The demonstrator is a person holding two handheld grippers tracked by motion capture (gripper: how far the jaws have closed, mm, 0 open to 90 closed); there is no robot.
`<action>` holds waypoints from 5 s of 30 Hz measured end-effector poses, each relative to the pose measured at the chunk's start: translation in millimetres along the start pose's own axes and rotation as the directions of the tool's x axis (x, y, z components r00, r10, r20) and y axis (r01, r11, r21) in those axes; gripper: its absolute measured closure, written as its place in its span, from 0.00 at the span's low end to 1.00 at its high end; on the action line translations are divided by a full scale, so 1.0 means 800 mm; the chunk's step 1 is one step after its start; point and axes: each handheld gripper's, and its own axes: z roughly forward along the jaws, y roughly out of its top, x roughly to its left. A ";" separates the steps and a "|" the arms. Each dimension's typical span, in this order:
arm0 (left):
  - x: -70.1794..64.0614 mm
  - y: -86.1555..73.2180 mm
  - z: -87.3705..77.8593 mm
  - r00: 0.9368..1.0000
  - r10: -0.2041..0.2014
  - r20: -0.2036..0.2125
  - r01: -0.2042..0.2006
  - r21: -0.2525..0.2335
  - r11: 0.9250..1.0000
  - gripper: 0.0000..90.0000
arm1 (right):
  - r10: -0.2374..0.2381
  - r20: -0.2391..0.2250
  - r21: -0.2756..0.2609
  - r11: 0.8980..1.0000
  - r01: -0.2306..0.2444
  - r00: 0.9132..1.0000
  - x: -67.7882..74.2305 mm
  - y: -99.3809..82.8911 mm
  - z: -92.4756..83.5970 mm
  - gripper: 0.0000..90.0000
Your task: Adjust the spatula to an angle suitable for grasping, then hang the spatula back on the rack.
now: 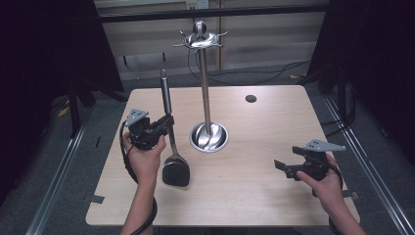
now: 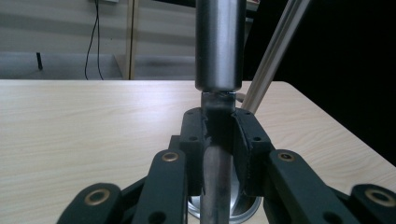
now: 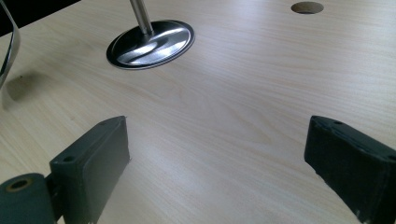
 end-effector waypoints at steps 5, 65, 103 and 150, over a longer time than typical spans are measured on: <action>-0.002 0.002 -0.002 1.000 0.001 0.019 0.000 -0.015 1.000 0.84 | -0.001 0.002 -0.003 1.000 0.001 1.000 0.001 0.000 -0.001 0.07; -0.076 0.037 -0.025 0.977 0.154 0.145 -0.133 -0.142 0.981 0.84 | -0.010 -0.007 0.002 1.000 0.010 1.000 0.003 0.000 0.002 0.07; -0.093 0.047 -0.001 0.971 0.176 0.164 -0.154 -0.140 0.978 0.84 | -0.009 -0.011 0.005 1.000 0.009 1.000 0.004 0.000 0.002 0.07; -0.091 0.040 0.028 0.972 0.184 0.147 -0.159 -0.169 0.973 0.84 | -0.010 -0.014 0.019 1.000 0.011 1.000 0.002 -0.003 0.003 0.07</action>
